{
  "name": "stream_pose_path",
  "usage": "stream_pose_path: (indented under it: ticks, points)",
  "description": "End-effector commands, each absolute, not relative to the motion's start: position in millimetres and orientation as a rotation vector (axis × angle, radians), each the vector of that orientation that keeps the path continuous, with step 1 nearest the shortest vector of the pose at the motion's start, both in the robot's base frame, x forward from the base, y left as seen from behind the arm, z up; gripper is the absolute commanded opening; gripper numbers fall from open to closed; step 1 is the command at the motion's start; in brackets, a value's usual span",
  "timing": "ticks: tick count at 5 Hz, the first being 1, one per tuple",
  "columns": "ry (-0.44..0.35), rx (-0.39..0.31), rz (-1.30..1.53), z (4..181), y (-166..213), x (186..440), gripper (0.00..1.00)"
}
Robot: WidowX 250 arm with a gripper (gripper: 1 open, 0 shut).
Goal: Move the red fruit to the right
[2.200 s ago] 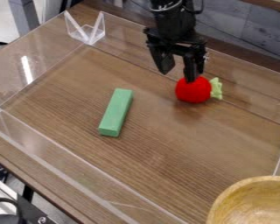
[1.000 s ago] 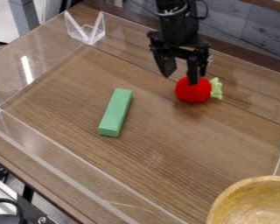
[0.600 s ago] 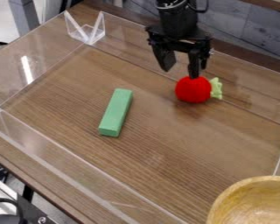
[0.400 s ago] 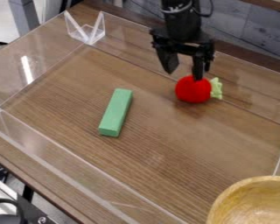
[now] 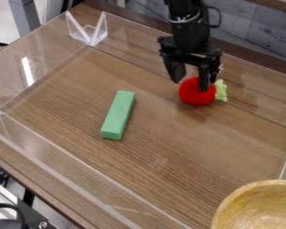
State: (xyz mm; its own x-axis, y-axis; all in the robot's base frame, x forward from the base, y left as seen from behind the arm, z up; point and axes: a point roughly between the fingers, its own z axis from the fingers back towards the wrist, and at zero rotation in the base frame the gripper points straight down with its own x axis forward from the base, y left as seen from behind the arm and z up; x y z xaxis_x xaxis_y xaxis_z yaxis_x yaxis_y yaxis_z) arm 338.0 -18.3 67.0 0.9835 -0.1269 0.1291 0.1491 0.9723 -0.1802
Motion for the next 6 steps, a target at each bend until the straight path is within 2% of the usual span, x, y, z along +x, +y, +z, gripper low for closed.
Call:
stream_pose_path:
  ticks: [1,3,5,6]
  points:
    - [-0.157,-0.2,-0.236,90.6,-19.5,335.7,1.0]
    - [-0.17,-0.223,-0.356,115.9,-15.9,324.3,1.0]
    - [-0.129,-0.233,-0.515,97.6,-27.3,329.4,1.0]
    - [-0.132,-0.227,-0.469,87.8,-20.7,336.2,1.0]
